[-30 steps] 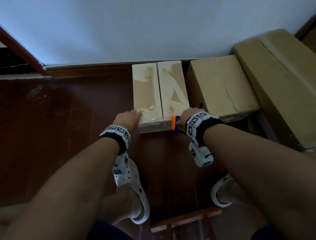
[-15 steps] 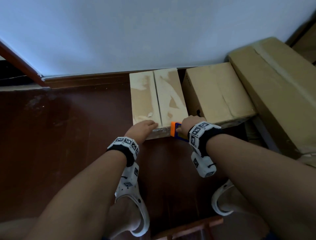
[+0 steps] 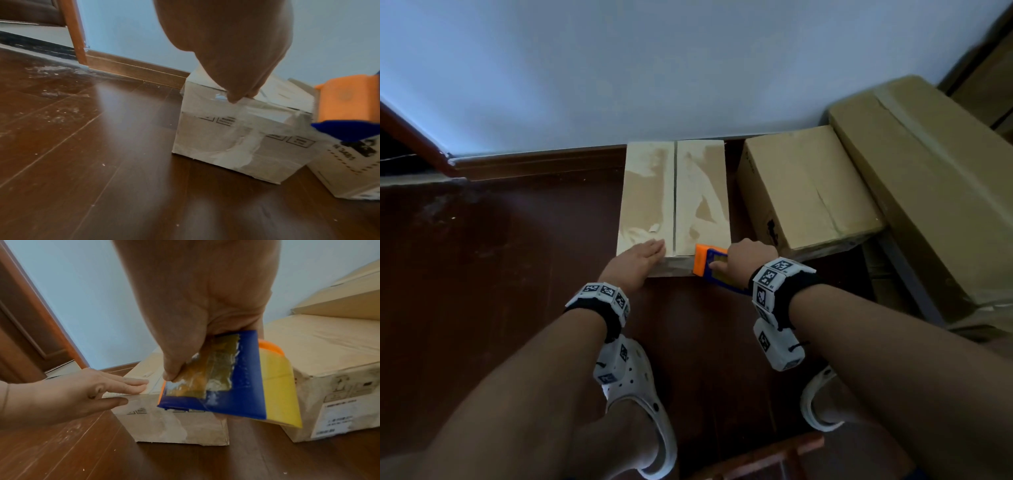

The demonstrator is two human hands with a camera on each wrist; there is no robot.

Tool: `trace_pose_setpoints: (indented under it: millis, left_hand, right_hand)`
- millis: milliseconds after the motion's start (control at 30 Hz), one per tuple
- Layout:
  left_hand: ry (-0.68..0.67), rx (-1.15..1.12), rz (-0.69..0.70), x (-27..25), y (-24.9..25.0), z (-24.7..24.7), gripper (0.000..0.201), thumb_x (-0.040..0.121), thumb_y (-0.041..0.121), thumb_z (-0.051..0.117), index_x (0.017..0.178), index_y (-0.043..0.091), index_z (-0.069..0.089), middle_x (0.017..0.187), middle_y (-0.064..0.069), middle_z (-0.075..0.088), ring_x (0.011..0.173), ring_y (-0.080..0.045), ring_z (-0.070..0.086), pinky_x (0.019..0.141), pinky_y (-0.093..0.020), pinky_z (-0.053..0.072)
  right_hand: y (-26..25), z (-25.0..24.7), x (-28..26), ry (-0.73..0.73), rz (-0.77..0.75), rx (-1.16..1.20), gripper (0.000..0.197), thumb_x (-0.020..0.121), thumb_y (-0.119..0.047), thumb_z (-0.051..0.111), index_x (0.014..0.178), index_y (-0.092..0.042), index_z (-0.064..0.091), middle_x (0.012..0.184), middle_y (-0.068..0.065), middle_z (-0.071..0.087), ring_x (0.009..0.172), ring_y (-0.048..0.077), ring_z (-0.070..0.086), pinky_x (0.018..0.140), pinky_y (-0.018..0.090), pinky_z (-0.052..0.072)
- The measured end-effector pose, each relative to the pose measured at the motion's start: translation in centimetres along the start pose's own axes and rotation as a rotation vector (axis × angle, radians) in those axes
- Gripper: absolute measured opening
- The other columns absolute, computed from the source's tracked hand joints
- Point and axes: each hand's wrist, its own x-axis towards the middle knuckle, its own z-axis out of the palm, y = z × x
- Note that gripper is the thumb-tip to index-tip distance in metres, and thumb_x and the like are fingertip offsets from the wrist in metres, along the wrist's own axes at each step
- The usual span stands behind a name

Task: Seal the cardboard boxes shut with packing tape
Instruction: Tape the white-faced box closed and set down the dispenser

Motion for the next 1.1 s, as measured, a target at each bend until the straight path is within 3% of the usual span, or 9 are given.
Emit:
trace_pose_setpoints:
  millis: [67,133,200,300,533,633,733,900,1100]
  left_hand:
    - [0.088,-0.013,0.029,0.4,0.4,0.8,0.064,0.094,-0.005,0.048,0.151,0.012,0.027,0.161,-0.004,0.017,0.147,-0.020,0.019,0.117,-0.025,0.011]
    - [0.158,-0.022,0.034,0.8,1.4,1.1,0.050,0.095,0.002,0.052,0.143,0.011,0.043,0.151,-0.008,0.036,0.137,-0.023,0.036,0.113,-0.030,0.027]
    - [0.226,-0.070,0.007,1.0,2.4,0.7,0.032,0.093,0.009,0.058,0.124,0.011,0.058,0.126,-0.007,0.052,0.113,-0.023,0.051,0.094,-0.036,0.045]
    - [0.247,-0.174,0.033,1.7,3.3,1.1,0.032,0.075,-0.006,0.072,0.105,0.004,0.066,0.101,-0.011,0.059,0.091,-0.027,0.058,0.079,-0.035,0.052]
    - [0.146,-0.065,-0.039,2.8,3.5,0.7,0.029,0.082,0.004,0.066,0.103,0.019,0.052,0.101,0.001,0.049,0.092,-0.016,0.046,0.059,-0.032,0.045]
    - [0.166,-0.052,-0.034,3.3,4.0,0.4,0.014,0.090,0.015,0.060,0.102,0.015,0.053,0.097,-0.002,0.051,0.089,-0.019,0.049,0.060,-0.029,0.037]
    - [0.190,-0.083,-0.017,3.8,3.6,0.2,0.018,0.090,0.017,0.063,0.108,0.016,0.059,0.098,-0.003,0.056,0.091,-0.021,0.053,0.062,-0.033,0.045]
    - [0.279,-0.113,0.009,3.4,3.3,0.4,0.007,0.086,0.017,0.070,0.092,0.012,0.070,0.086,-0.003,0.057,0.081,-0.023,0.056,0.051,-0.032,0.045]
    - [0.288,-0.156,-0.027,3.5,3.3,0.3,0.023,0.095,0.030,0.059,0.092,0.011,0.074,0.085,-0.002,0.057,0.085,-0.021,0.055,0.055,-0.030,0.040]
  right_hand:
    - [0.0,0.1,0.1,-0.005,0.007,0.016,0.055,0.092,-0.063,0.041,0.076,-0.013,0.054,0.071,0.002,0.049,0.060,0.018,0.049,0.059,0.030,0.042]
    - [0.3,0.0,0.1,-0.006,0.001,0.021,0.055,0.092,-0.063,0.041,0.069,-0.013,0.051,0.071,0.002,0.049,0.060,0.018,0.050,0.058,0.030,0.043]
    - [0.6,0.0,0.2,-0.006,-0.007,0.018,0.056,0.092,-0.062,0.042,0.066,-0.014,0.048,0.070,0.002,0.050,0.058,0.018,0.049,0.057,0.029,0.042]
    - [1.0,0.1,0.2,0.001,-0.005,0.003,0.055,0.092,-0.063,0.042,0.066,-0.014,0.047,0.070,0.002,0.050,0.059,0.018,0.051,0.055,0.029,0.042]
    - [1.4,0.6,0.4,0.029,-0.024,-0.014,0.056,0.092,-0.061,0.041,0.063,-0.014,0.046,0.066,0.001,0.049,0.055,0.016,0.048,0.055,0.028,0.041]
    - [1.6,0.8,0.6,0.025,-0.015,-0.012,0.056,0.092,-0.062,0.040,0.064,-0.014,0.046,0.067,0.001,0.049,0.055,0.016,0.048,0.052,0.029,0.038]
    - [1.9,0.6,0.8,0.033,-0.023,-0.010,0.056,0.092,-0.063,0.040,0.064,-0.014,0.046,0.067,0.001,0.050,0.056,0.016,0.048,0.053,0.029,0.039]
    - [2.2,0.3,1.1,0.034,-0.045,-0.024,0.057,0.092,-0.063,0.040,0.063,-0.015,0.046,0.067,0.001,0.049,0.055,0.015,0.047,0.053,0.028,0.038]
    - [2.5,0.4,0.6,0.045,-0.057,-0.029,0.059,0.092,-0.065,0.039,0.063,-0.014,0.047,0.065,0.001,0.049,0.054,0.015,0.047,0.051,0.029,0.034]
